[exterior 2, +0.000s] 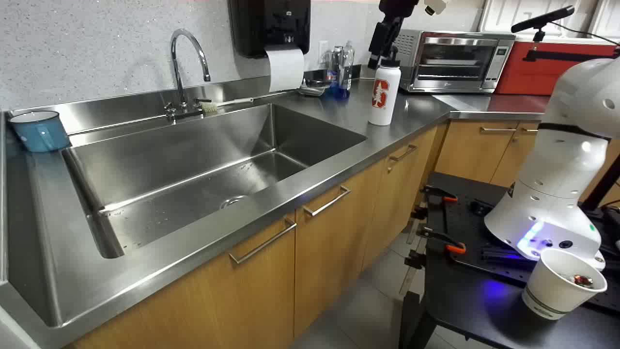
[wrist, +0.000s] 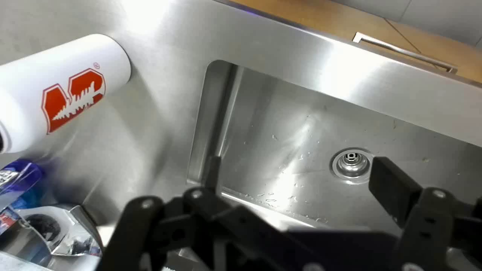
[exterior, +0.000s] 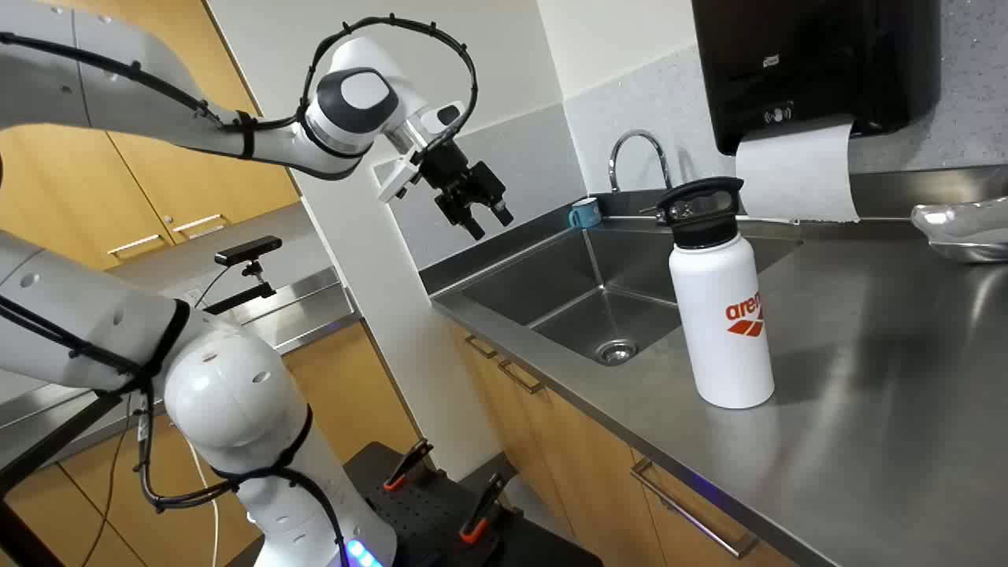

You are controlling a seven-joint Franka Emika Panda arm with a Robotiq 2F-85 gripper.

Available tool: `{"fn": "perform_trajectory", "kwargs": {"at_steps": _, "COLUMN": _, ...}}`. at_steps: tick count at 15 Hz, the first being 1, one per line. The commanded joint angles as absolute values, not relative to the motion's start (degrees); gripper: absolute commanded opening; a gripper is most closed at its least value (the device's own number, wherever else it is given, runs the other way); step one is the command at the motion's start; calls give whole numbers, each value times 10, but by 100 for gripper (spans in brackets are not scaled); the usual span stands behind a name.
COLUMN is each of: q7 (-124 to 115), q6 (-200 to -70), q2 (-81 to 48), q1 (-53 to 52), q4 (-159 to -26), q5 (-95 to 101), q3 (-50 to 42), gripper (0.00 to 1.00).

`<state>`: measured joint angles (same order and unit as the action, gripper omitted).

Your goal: Remove the lid from the bottle

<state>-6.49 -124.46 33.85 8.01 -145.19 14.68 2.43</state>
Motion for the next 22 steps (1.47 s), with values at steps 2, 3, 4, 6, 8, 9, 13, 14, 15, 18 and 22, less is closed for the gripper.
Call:
{"fn": "perform_trajectory", "kwargs": {"at_steps": 2, "q7": -68, "q6": -1243, "q2": 338, "q1": 75, "q4": -1451, "q5": 150, "q3": 20, "gripper": 100}}
{"fn": "perform_trajectory", "kwargs": {"at_steps": 3, "q7": -68, "q6": -1243, "q2": 338, "q1": 75, "q4": -1451, "q5": 150, "q3": 20, "gripper": 100}}
{"fn": "perform_trajectory", "kwargs": {"at_steps": 4, "q7": -68, "q6": -1243, "q2": 338, "q1": 75, "q4": -1451, "q5": 150, "q3": 20, "gripper": 100}}
{"fn": "perform_trajectory", "kwargs": {"at_steps": 6, "q7": -68, "q6": -1243, "q2": 338, "q1": 75, "q4": -1451, "q5": 150, "q3": 20, "gripper": 100}}
{"fn": "perform_trajectory", "kwargs": {"at_steps": 8, "q7": -68, "q6": -1243, "q2": 338, "q1": 75, "q4": -1451, "q5": 150, "q3": 20, "gripper": 100}}
{"fn": "perform_trajectory", "kwargs": {"at_steps": 9, "q7": -68, "q6": -1243, "q2": 338, "q1": 75, "q4": -1451, "q5": 150, "q3": 20, "gripper": 100}}
{"fn": "perform_trajectory", "kwargs": {"at_steps": 13, "q7": -101, "q6": -1253, "q2": 336, "q1": 97, "q4": -1437, "q5": 161, "q3": 17, "gripper": 100}}
{"fn": "perform_trajectory", "kwargs": {"at_steps": 14, "q7": -119, "q6": -1256, "q2": 334, "q1": 109, "q4": -1425, "q5": 159, "q3": 9, "gripper": 100}}
{"fn": "perform_trajectory", "kwargs": {"at_steps": 15, "q7": -135, "q6": -1253, "q2": 330, "q1": 120, "q4": -1413, "q5": 156, "q3": 1, "gripper": 100}}
{"fn": "perform_trajectory", "kwargs": {"at_steps": 18, "q7": -153, "q6": -1228, "q2": 307, "q1": 158, "q4": -1351, "q5": 150, "q3": -35, "gripper": 100}}
{"fn": "perform_trajectory", "kwargs": {"at_steps": 22, "q7": -183, "q6": -1209, "q2": 262, "q1": 204, "q4": -1266, "q5": 143, "q3": -79, "gripper": 100}}
